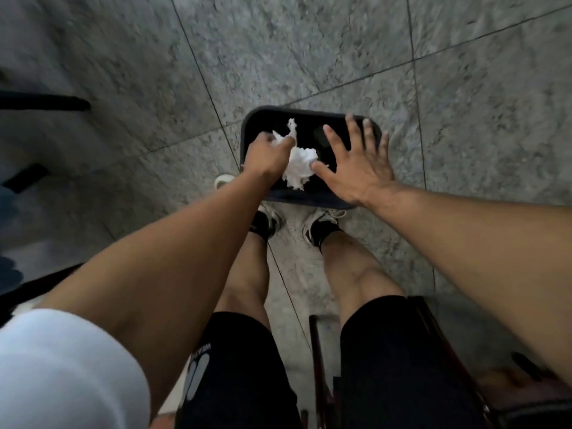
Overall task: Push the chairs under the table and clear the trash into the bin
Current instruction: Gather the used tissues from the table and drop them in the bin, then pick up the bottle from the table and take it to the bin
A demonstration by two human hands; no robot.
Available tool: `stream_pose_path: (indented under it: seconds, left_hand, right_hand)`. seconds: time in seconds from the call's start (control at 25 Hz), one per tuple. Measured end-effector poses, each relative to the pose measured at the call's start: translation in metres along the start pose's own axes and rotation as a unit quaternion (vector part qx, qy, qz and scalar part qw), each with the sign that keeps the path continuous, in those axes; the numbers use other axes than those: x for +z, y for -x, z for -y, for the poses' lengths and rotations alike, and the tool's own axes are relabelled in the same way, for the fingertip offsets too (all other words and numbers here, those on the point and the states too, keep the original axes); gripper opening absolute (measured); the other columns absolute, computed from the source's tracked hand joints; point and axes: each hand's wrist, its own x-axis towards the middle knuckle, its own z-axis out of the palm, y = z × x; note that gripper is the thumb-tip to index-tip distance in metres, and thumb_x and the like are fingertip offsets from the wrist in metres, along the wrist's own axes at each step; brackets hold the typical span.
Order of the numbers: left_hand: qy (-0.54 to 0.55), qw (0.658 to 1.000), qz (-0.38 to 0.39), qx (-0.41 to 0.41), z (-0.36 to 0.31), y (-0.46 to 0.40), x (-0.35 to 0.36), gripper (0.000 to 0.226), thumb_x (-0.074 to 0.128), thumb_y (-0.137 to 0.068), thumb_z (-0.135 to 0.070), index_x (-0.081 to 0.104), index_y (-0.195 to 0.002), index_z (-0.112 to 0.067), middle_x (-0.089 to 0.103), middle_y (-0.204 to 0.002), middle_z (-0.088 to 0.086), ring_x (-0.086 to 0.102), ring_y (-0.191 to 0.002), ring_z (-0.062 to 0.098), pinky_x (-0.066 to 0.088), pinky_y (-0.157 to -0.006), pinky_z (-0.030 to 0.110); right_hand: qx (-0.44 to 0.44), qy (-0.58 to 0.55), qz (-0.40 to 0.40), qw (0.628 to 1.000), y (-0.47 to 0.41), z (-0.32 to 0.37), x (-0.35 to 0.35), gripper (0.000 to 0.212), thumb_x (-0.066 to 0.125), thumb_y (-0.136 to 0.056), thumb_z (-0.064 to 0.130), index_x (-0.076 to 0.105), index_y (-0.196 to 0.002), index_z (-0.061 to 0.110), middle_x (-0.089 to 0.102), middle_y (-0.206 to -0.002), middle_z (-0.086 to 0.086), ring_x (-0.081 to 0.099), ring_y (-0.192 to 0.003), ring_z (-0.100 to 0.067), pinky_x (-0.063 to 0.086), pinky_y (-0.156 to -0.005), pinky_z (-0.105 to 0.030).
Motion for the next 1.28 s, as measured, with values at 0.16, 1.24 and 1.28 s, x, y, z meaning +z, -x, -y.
stream_pose_path:
  seconds: [0.16,1.24,1.28]
  left_hand:
    - [0.001,1.0,0.009,-0.018,0.021,-0.004,0.004,0.059,0.058,-0.088,-0.049,0.057,-0.132,-0.011,0.065,-0.125,0.008,0.062,-0.113,0.028,0.05,-0.093,0.035]
    - [-0.017,0.961,-0.276,0.005,0.161,0.358,-0.376,0.081,0.048,-0.092,-0.063,0.022,-0.158,-0.025,0.017,-0.166,0.013,0.01,-0.154,0.031,0.009,-0.123,0.058]
    - [-0.006,0.957,-0.291,-0.004,0.173,0.364,-0.397,0.081,0.048,-0.092,-0.064,0.021,-0.159,-0.025,0.017,-0.166,0.013,0.01,-0.154,0.031,0.009,-0.123,0.058]
  right_hand:
    - [-0.011,0.007,0.016,1.0,-0.002,0.009,0.009,0.08,0.025,-0.095,0.074,-0.001,-0.161,0.037,-0.013,-0.17,-0.007,-0.014,-0.155,-0.036,-0.01,-0.122,-0.06]
    - [-0.232,0.201,-0.119,0.944,0.263,0.393,-0.251,0.077,0.016,-0.096,0.074,-0.008,-0.16,0.038,-0.021,-0.168,-0.006,-0.021,-0.154,-0.034,-0.014,-0.12,-0.062]
    - [-0.249,0.206,-0.133,0.937,0.269,0.418,-0.257,0.077,0.017,-0.096,0.073,-0.008,-0.16,0.038,-0.021,-0.168,-0.006,-0.021,-0.154,-0.034,-0.014,-0.12,-0.062]
